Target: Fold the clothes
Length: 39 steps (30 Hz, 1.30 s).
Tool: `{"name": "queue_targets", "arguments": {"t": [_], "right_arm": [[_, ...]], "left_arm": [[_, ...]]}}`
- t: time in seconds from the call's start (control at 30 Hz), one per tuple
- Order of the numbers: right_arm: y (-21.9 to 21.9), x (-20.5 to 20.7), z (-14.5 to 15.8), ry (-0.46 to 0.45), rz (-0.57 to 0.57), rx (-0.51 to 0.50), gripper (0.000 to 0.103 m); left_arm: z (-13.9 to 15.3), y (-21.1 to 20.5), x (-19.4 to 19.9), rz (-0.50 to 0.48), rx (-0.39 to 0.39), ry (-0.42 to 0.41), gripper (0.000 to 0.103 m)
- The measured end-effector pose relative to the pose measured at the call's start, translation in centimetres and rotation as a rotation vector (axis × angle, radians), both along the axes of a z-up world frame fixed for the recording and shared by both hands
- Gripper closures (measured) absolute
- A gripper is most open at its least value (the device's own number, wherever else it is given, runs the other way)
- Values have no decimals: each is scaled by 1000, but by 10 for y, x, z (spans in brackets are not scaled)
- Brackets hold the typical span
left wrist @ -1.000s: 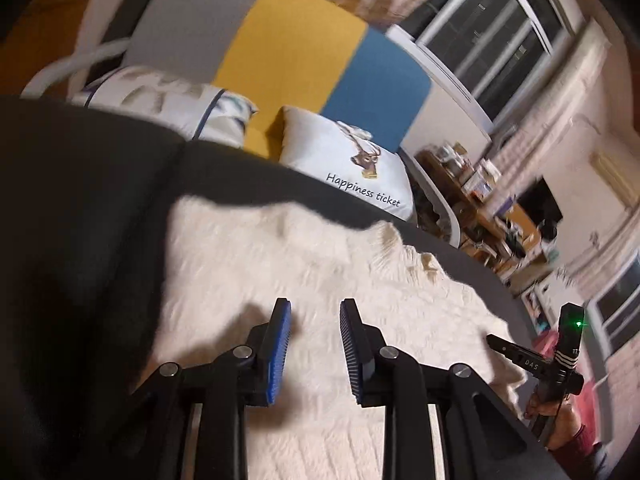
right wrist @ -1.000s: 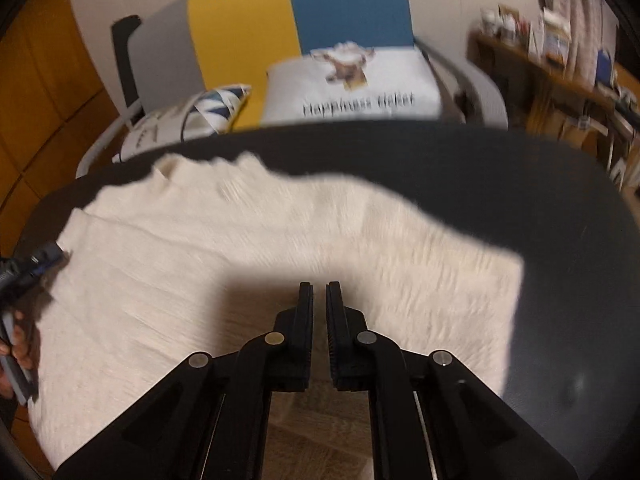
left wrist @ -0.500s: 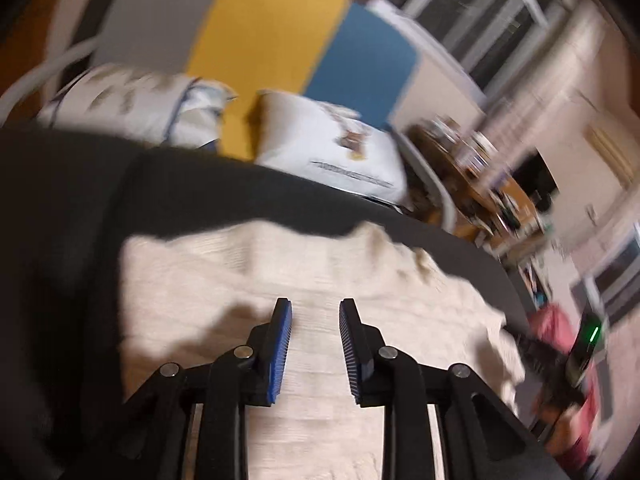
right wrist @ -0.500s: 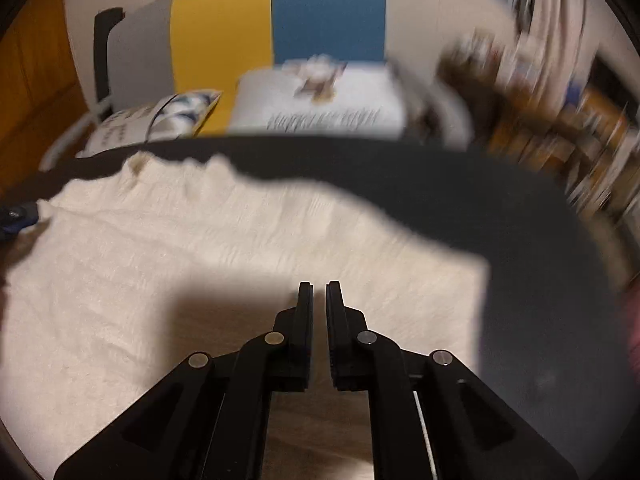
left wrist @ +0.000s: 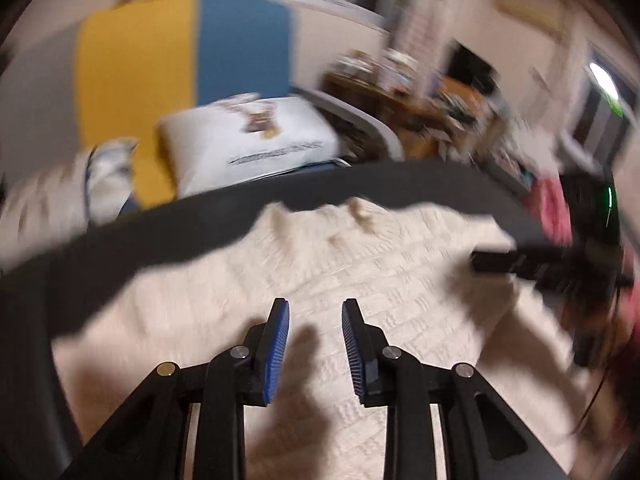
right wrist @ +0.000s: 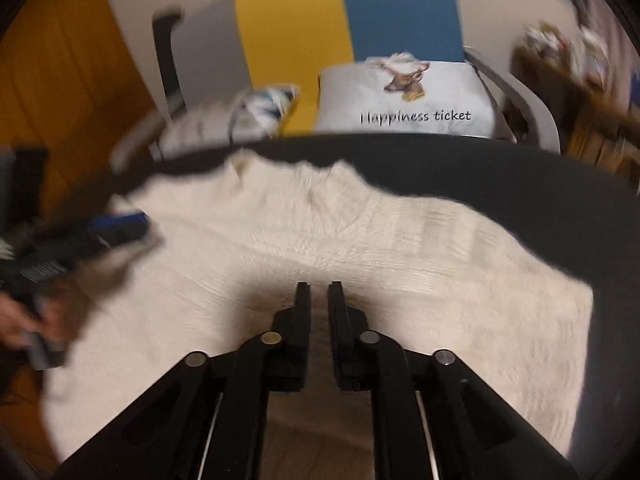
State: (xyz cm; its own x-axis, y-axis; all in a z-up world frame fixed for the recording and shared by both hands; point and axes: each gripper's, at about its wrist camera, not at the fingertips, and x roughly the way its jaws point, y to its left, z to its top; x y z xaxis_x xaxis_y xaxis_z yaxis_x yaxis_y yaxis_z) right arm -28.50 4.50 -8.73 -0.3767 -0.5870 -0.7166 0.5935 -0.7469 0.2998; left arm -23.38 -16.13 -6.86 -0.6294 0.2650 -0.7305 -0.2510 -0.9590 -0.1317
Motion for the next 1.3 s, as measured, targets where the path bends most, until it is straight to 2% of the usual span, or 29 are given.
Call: {"name": "queue_targets", "arguments": {"t": [0.03, 0.1, 0.17, 0.23, 0.33, 0.4, 0.47, 0.53, 0.6, 0.63, 0.73, 0.87, 1.0, 1.13, 1.2, 1.23, 1.27, 1.3], "right_arm": [[10, -1, 0, -19, -15, -20, 55], [34, -1, -3, -46, -43, -38, 42], [50, -3, -9, -65, -58, -27, 42], [59, -5, -14, -94, -37, -63, 42], [55, -9, -19, -126, 7, -100, 42], [47, -12, -26, -150, 34, -104, 42], [39, -10, -29, -125, 36, -54, 48], [33, -9, -28, -100, 31, -18, 86], [27, -6, -27, -75, 35, 14, 90], [22, -4, -25, -58, 42, 36, 94], [14, 2, -14, -5, 48, 77, 95], [12, 1, 15, 76, 47, 79, 95], [8, -13, 32, 112, 30, 82, 95], [1, -25, 2, 39, 3, 137, 95], [6, -28, -10, 8, -20, 124, 95], [8, -29, -15, -7, -32, 114, 95], [11, -30, -20, -21, -44, 104, 95], [14, -31, -25, -35, -57, 95, 95]], "left_arm": [[1, 8, -3, -49, -39, 0, 76], [-3, 24, -8, -136, -107, 2, 76], [-7, 30, -13, -183, -121, -9, 76], [-10, 34, -18, -220, -123, -15, 76], [-11, 37, -18, -263, -95, -22, 75], [-18, 42, -22, -276, -104, -47, 75], [-25, 43, -22, -262, -106, -71, 75], [-26, 42, -21, -240, -85, -76, 76], [-24, 43, -17, -211, -75, -69, 95], [-23, 42, -15, -195, -72, -59, 98], [-18, 40, -10, -140, -53, -25, 100], [-3, 33, -9, -54, -17, 43, 100], [3, 30, -20, -25, -13, 50, 100], [-19, 27, -30, 8, -24, -23, 100], [-24, 16, -33, 43, 56, -47, 98], [-22, 10, -33, 61, 104, -52, 96], [-18, 5, -29, 78, 135, -42, 88], [-13, 1, -23, 95, 161, -28, 87]]}}
